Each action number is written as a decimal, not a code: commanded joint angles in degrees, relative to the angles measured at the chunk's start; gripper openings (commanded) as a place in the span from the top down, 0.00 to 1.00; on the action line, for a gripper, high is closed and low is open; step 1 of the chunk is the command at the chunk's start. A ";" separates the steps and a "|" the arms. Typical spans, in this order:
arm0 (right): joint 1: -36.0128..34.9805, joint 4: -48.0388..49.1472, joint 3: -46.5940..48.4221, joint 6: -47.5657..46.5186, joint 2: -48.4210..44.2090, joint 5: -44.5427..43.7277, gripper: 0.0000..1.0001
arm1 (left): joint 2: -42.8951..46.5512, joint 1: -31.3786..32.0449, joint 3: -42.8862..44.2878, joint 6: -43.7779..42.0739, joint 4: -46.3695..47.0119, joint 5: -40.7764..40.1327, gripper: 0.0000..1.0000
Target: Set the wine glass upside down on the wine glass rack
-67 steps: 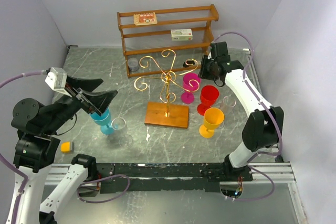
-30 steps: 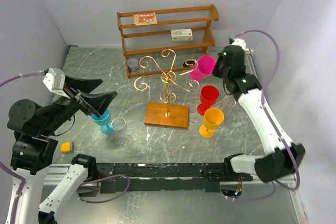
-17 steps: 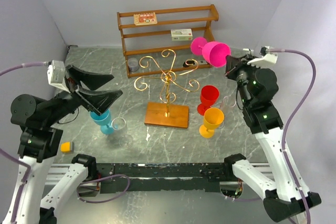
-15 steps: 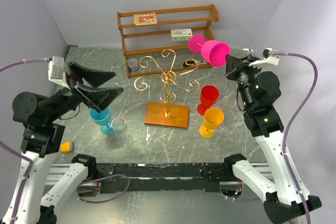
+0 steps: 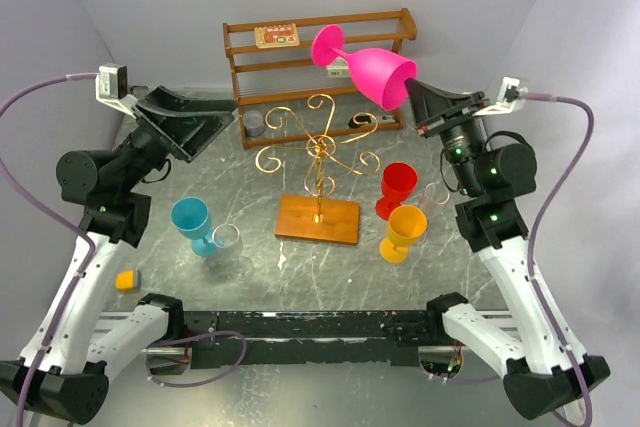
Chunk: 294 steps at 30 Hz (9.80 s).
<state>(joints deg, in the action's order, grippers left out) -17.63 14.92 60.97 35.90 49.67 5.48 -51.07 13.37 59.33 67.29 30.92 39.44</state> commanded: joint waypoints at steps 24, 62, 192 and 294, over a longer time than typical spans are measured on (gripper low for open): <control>-54.61 27.78 9.28 -36.04 21.24 -42.16 1.00 | 11.95 2.10 -3.38 18.65 -26.35 -30.55 0.08; -56.08 17.36 5.16 -23.07 18.11 -31.41 1.00 | 10.40 2.10 -4.18 22.66 -21.42 -27.67 0.66; -56.07 -37.73 14.48 3.90 -0.21 -39.88 0.42 | -23.20 2.09 -14.34 -41.18 32.48 15.07 0.93; -56.01 -46.93 11.26 1.68 1.50 -61.59 0.42 | -7.34 6.15 -18.14 -55.94 -7.45 -14.96 0.35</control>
<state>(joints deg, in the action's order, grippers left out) -73.36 -29.82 72.47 38.52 52.88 -50.48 -63.00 19.35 39.90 11.99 32.60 31.22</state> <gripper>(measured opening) 0.579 0.640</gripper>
